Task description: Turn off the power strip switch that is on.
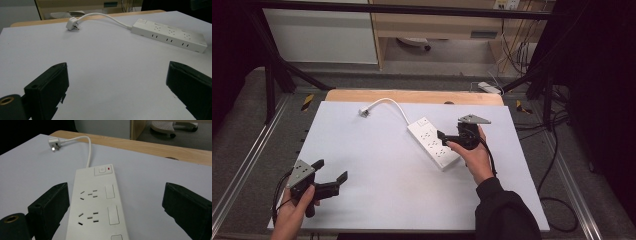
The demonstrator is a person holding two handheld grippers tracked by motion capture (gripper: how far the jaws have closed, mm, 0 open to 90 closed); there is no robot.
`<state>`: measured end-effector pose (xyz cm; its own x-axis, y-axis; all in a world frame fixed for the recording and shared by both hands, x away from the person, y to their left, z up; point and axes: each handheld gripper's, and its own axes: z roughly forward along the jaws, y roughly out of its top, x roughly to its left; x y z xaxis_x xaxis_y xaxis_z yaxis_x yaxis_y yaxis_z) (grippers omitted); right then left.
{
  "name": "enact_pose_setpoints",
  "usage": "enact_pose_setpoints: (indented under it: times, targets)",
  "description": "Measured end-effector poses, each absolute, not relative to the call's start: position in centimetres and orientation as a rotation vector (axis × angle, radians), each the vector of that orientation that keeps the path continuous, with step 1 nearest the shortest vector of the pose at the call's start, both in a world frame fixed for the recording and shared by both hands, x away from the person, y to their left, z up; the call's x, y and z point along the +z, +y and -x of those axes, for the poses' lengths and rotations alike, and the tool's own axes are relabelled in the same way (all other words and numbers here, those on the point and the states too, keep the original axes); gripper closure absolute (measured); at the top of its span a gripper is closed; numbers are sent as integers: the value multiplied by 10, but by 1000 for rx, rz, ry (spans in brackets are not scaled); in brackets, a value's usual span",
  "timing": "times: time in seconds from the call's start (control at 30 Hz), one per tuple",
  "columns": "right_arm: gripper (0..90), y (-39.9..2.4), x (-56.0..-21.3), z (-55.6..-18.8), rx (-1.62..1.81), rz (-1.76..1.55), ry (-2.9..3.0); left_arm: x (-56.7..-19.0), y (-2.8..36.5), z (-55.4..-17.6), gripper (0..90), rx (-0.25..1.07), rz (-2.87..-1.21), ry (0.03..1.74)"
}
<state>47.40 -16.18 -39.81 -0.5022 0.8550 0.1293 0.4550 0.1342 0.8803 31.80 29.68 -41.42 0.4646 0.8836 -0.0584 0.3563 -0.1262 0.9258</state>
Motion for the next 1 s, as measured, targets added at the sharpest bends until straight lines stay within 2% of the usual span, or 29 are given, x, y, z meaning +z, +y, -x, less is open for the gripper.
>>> enact_pose_setpoints:
  times: [0.43,1.0]
  targets:
    - [39,-170,-388,-466,1315,-1261,1971,-415,296,-318,43,639,-1715,1071]
    - [64,-197,-369,-447,1333,-1227,1869,-416,294,-318,43,629,-1718,1066]
